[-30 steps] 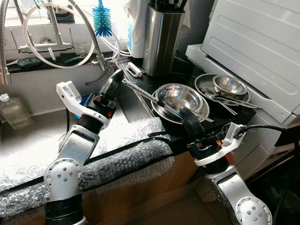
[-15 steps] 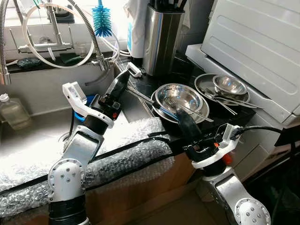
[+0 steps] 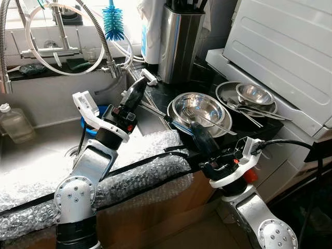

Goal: Kitchen organization

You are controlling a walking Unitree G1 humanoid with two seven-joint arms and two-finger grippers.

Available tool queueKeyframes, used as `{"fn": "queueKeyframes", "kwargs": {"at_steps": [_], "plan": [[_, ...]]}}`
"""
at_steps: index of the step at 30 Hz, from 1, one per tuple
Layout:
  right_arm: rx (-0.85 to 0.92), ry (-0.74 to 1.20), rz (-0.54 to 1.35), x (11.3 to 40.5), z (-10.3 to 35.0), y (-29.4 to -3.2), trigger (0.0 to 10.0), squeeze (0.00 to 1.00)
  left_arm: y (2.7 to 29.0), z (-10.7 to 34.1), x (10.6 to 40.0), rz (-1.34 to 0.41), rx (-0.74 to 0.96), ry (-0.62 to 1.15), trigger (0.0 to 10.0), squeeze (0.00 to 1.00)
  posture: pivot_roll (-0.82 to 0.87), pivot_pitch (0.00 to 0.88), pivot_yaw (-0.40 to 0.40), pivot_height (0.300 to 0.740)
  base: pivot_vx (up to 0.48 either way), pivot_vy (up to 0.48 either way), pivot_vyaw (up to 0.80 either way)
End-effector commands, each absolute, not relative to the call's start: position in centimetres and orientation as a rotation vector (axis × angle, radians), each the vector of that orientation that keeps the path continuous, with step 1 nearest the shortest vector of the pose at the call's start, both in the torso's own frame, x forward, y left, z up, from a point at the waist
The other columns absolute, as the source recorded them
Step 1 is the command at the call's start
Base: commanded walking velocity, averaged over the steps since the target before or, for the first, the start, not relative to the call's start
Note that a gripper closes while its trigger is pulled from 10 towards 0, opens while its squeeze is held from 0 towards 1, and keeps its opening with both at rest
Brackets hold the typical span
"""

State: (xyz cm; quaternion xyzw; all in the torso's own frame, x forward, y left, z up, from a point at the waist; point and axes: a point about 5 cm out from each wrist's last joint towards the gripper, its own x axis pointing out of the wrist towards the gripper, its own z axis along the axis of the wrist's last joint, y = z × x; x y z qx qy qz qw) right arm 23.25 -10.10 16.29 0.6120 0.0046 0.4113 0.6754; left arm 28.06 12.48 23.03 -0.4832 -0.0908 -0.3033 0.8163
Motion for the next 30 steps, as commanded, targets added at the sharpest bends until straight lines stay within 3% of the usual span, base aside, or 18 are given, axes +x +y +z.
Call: {"fn": "queueKeyframes", "kwargs": {"at_steps": [1,27,28,30], "plan": [[1.376,0.002,0.932,23.2,16.4,-10.2,10.0,0.00,12.0,23.3,27.8,-0.675,-1.042,-0.188,0.0,0.00,-0.04,0.000,-0.117,0.740,0.000,0.000,0.00],[1.352,-0.083,0.819,23.8,16.5,-11.2,10.0,0.00,11.8,23.4,27.6,-0.654,-1.137,-0.167,0.0,0.00,-0.04,0.000,-0.116,0.740,0.000,0.000,0.00],[1.350,-0.081,0.822,23.8,16.5,-11.2,10.0,1.00,11.8,23.5,27.6,-0.656,-1.135,-0.168,0.0,0.00,-0.04,0.000,-0.116,0.740,0.000,0.000,0.00],[1.346,-0.080,0.826,23.8,16.5,-11.1,10.0,1.00,12.0,23.8,27.7,-0.644,-1.138,-0.181,0.0,0.00,-0.04,0.000,-0.117,0.740,0.000,0.000,0.00]]}}
